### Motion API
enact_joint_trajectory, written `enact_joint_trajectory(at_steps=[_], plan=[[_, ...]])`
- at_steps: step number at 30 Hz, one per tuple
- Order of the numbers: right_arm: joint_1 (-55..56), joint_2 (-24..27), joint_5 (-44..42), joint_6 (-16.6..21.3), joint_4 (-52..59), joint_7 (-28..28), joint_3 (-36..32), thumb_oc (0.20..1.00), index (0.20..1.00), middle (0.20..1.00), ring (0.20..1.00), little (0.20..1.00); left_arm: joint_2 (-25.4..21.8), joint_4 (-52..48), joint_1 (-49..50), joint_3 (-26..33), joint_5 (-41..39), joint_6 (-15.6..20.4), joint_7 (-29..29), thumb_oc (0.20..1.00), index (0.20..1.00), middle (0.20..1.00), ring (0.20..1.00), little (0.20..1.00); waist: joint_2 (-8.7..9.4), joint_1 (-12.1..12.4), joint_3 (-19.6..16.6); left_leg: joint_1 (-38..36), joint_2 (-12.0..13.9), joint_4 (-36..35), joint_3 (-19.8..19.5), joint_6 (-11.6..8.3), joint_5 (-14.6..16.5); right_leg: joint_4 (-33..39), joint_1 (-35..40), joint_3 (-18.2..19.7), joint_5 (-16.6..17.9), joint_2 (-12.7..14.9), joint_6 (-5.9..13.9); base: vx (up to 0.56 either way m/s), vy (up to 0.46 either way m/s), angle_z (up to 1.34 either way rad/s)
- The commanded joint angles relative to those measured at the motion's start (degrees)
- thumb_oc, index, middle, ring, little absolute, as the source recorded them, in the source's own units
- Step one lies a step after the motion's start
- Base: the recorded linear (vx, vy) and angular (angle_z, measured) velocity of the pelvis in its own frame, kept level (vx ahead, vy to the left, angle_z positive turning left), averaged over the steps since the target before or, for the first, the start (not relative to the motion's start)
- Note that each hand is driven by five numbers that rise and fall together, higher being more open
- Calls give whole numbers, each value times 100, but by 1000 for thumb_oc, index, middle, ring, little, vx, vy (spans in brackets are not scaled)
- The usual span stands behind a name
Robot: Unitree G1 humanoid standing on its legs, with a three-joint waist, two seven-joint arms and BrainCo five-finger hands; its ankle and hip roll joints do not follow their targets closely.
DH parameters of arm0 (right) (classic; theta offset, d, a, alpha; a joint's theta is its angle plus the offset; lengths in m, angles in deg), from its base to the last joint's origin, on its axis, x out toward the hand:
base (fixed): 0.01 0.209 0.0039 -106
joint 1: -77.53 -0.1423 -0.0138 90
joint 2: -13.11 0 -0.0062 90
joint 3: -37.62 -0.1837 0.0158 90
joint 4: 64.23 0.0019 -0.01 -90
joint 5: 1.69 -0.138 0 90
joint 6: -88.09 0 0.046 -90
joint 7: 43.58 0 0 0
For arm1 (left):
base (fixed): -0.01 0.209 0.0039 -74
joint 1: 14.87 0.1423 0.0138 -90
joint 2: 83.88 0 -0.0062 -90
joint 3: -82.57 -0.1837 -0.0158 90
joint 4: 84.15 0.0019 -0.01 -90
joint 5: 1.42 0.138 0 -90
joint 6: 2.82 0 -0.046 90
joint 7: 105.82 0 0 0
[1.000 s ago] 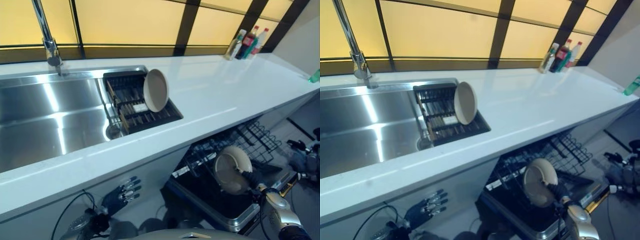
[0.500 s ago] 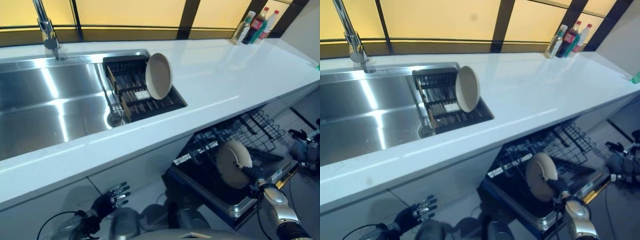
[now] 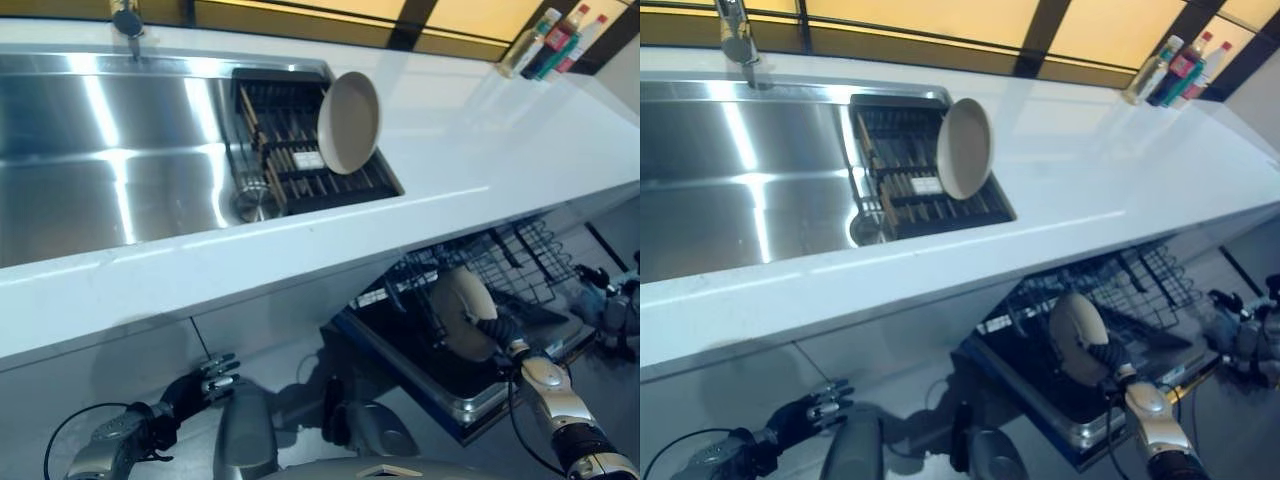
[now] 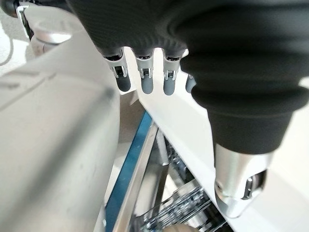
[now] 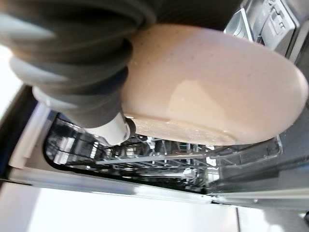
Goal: Pick up plates and place into dishwasher.
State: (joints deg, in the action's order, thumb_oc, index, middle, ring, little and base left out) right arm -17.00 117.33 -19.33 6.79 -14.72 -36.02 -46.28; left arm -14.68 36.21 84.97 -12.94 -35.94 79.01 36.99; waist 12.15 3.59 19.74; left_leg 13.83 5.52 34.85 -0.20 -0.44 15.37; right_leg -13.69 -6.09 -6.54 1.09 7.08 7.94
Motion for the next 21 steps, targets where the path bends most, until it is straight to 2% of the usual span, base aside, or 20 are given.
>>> enact_joint_trajectory(at_steps=[1, 12, 21], plan=[[-625, 404, 138, 254, -255, -153, 282, 200, 200, 200, 200, 200, -128, -453, 20, -41, 108, 0, -229, 1000, 1000, 1000, 1000, 1000, -221, 149, -81, -362, -43, -947, 482, 527, -320, -160, -492, 18, 1080, 39, 420, 17, -91, 6], [-1007, 244, 905, -54, -1333, -814, 353, 200, 200, 200, 200, 200, -259, -603, -66, -222, 234, -226, -395, 1000, 1000, 1000, 1000, 1000, -275, 361, -112, -501, -22, -1040, 362, 490, -350, -98, -358, -58, 1257, 45, 459, 52, -48, 9], [-976, 71, 1152, -384, -1622, -946, 332, 200, 200, 200, 200, 200, -277, -633, -66, -191, 325, -352, -504, 1000, 1000, 1000, 1000, 1000, -308, 437, -177, -653, -14, -1026, 306, 484, -288, -168, -280, -41, 1362, 65, 499, 70, -13, 9]])
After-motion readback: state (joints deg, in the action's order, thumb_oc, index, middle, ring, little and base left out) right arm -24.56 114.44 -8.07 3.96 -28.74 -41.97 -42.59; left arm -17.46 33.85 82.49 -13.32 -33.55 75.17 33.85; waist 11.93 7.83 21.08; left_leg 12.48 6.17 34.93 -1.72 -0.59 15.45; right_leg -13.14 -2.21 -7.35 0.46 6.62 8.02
